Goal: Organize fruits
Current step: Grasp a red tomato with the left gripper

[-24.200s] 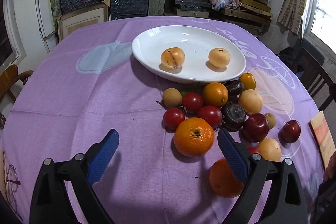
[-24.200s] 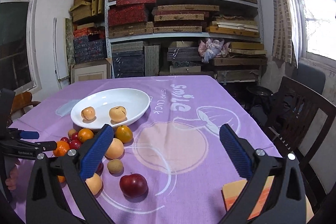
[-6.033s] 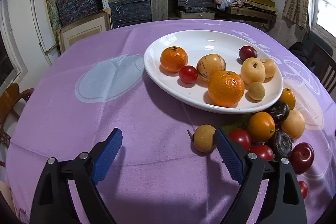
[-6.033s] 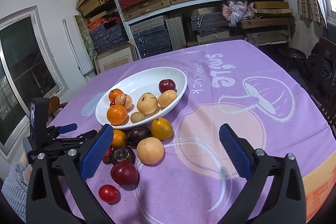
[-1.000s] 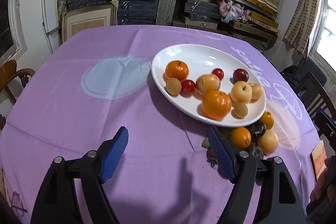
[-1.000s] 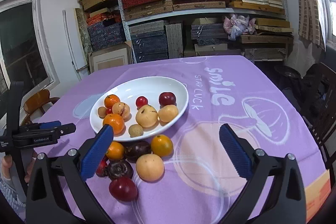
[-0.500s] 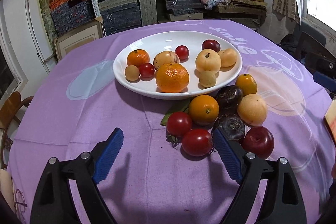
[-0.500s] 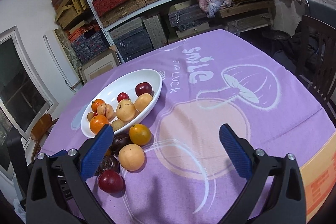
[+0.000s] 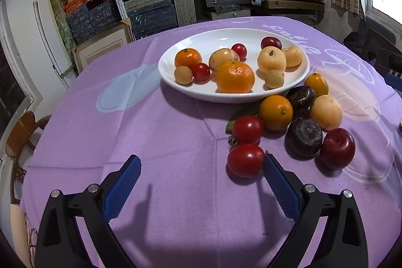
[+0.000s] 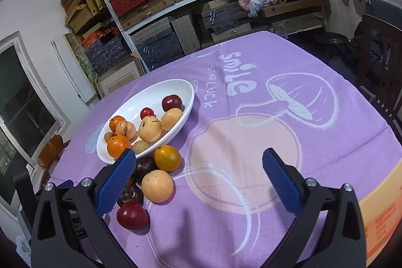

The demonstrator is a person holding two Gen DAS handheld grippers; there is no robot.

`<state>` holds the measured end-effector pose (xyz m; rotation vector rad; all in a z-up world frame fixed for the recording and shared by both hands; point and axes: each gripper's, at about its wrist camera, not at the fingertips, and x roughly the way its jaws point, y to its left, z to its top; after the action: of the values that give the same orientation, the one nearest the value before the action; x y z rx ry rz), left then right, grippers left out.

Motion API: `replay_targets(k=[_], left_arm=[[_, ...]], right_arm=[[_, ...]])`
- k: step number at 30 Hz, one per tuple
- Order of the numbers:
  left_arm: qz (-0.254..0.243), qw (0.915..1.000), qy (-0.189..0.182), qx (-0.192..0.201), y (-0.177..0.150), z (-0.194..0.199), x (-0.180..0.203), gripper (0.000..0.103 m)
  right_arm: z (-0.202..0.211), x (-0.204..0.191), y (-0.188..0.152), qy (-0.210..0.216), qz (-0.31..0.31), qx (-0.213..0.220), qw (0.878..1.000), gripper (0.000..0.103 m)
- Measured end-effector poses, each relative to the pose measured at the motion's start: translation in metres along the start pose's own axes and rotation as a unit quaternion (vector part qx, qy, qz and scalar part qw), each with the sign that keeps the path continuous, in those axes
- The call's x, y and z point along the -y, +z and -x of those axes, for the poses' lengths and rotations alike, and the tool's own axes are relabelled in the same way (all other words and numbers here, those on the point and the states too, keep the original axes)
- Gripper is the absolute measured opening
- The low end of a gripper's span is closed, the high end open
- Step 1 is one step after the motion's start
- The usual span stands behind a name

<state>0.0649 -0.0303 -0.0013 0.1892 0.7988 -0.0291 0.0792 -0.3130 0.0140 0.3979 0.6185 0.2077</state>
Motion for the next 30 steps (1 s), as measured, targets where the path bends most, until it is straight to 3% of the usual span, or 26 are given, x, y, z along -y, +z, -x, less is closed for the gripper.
replay_targets(k=[3,7,11,15,23,27,30], left_arm=[[0.02,0.9995,-0.023,-0.009,-0.002,0.004,-0.011,0.098],[0.003,0.9993,-0.037,-0.009,0.001,0.002,0.006,0.098],[-0.014,0.9996,-0.024,-0.001,0.0,-0.003,0.022,0.096],[0.019,0.9985,-0.047,-0.021,-0.003,-0.01,0.009,0.078],[0.025,0.9971,-0.069,-0.022,-0.008,-0.009,0.006,0.077],[0.025,0.995,-0.09,-0.035,-0.01,-0.012,0.006,0.058],[0.027,0.9942,-0.098,-0.036,-0.011,-0.012,0.006,0.053]], right_arm=[[0.0,-0.002,-0.001,0.0,0.006,-0.002,1.0,0.099],[-0.002,-0.003,-0.002,-0.004,0.012,-0.005,1.0,0.099],[-0.004,0.001,-0.001,-0.005,0.001,-0.007,1.0,0.099],[-0.006,0.001,-0.003,-0.004,-0.001,-0.012,1.0,0.099],[-0.012,-0.002,-0.006,-0.011,0.007,-0.021,1.0,0.099],[-0.015,0.0,-0.006,-0.013,0.006,-0.025,1.0,0.099],[-0.017,0.0,-0.007,-0.015,0.007,-0.027,0.999,0.099]])
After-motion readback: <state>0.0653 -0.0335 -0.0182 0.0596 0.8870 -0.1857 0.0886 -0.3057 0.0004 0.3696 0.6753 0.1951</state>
